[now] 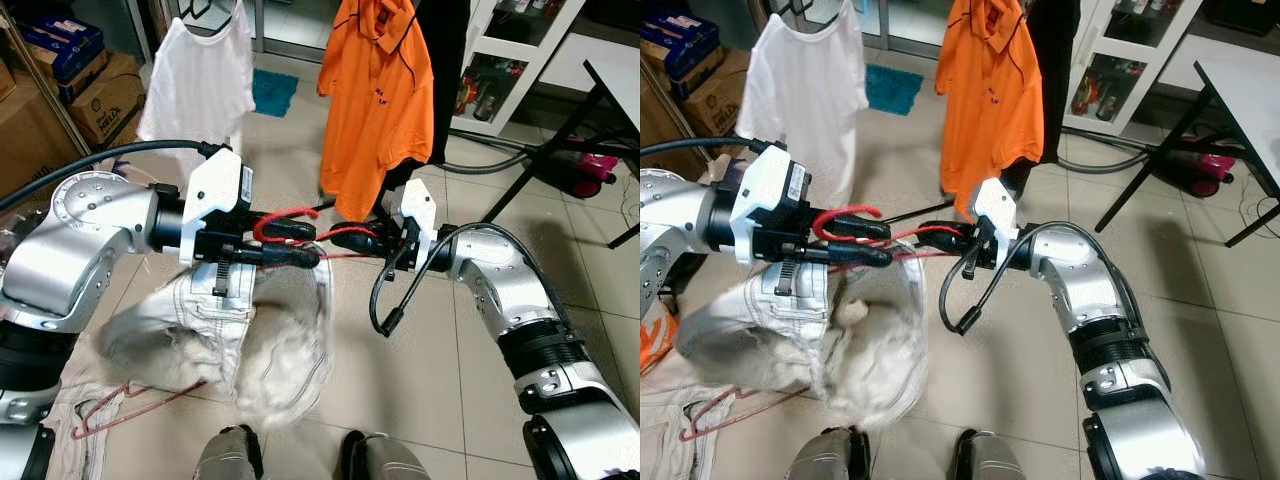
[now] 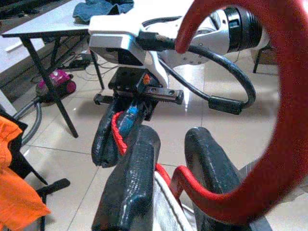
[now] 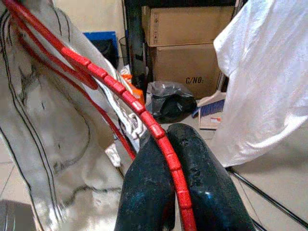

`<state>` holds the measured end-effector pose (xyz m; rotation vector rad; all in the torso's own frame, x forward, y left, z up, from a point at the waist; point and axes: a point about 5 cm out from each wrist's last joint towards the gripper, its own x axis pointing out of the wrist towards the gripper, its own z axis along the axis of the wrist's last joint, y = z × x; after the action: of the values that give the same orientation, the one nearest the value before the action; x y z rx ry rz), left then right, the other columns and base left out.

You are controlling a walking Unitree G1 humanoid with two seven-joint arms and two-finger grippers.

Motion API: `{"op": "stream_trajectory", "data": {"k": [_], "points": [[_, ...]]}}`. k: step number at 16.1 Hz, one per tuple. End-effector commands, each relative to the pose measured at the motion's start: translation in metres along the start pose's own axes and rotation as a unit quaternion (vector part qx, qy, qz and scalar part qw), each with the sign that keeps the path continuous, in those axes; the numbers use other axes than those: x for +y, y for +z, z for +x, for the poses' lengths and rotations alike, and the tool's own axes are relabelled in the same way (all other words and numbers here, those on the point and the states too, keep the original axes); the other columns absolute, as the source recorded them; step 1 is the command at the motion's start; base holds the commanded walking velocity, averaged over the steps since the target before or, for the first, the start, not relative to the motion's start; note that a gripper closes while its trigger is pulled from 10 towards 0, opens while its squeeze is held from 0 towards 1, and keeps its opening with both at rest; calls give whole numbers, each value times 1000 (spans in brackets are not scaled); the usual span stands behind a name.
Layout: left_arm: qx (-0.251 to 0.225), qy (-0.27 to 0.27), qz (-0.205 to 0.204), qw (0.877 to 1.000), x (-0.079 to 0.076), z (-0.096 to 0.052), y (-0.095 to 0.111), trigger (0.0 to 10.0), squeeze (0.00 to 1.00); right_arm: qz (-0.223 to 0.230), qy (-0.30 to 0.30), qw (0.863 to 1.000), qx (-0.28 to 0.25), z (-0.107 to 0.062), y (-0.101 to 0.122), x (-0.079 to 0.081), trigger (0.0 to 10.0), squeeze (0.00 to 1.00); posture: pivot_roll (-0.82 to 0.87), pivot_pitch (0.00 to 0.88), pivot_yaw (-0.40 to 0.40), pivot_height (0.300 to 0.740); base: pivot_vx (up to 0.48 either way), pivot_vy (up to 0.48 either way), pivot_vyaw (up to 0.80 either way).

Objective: Hang hanger

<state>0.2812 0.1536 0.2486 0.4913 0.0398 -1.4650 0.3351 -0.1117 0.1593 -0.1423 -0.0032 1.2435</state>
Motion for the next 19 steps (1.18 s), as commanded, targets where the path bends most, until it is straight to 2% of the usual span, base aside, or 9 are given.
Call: {"op": "stream_trajectory", "data": {"k": [1, 8, 9, 10, 12, 14, 16, 18, 19], "points": [[5, -35, 15, 999, -2, 8, 4, 10000, 1000, 3, -29, 999, -43, -3, 12, -6, 0, 0, -15, 147, -61, 740, 0, 0, 0], [24, 2, 32, 999, 8, -4, 5, 10000, 1000, 22, -36, 998, -46, -2, 8, -4, 0, 0, -14, 159, -60, 740, 0, 0, 0], [26, 14, 34, 999, 10, -7, 5, 10000, 349, 24, -36, 998, -46, -3, 8, -3, 0, 0, -15, 160, -61, 740, 0, 0, 0], [24, 28, 33, 999, 11, -10, 5, 10000, 0, 27, -36, 998, -46, -3, 7, -3, 0, 0, -14, 162, -63, 740, 0, 0, 0], [12, 56, 29, 998, 14, -17, 8, 10000, 0, 32, -38, 998, -45, -4, 6, -3, 0, 0, -13, 164, -69, 740, 0, 0, 0], [-51, 130, 25, 990, 24, -43, 29, 10000, 0, 39, -41, 997, -44, -4, 5, -4, 0, 0, -11, 167, -75, 740, 0, 0, 0], [-79, 169, 33, 982, 27, -61, 41, 10000, 0, 42, -40, 997, -42, -4, 3, -4, 0, 0, -10, 168, -76, 740, 0, 0, 0], [-72, 167, 34, 983, 20, -64, 41, 10000, 0, 44, -39, 998, -38, -4, 2, -4, 0, 0, 0, 168, -86, 740, 0, 0, 0], [-65, 141, 31, 987, 11, -56, 40, 10000, 0, 47, -38, 998, -35, -4, 1, -5, 0, 0, 6, 168, -91, 740, 0, 0, 0]]}}
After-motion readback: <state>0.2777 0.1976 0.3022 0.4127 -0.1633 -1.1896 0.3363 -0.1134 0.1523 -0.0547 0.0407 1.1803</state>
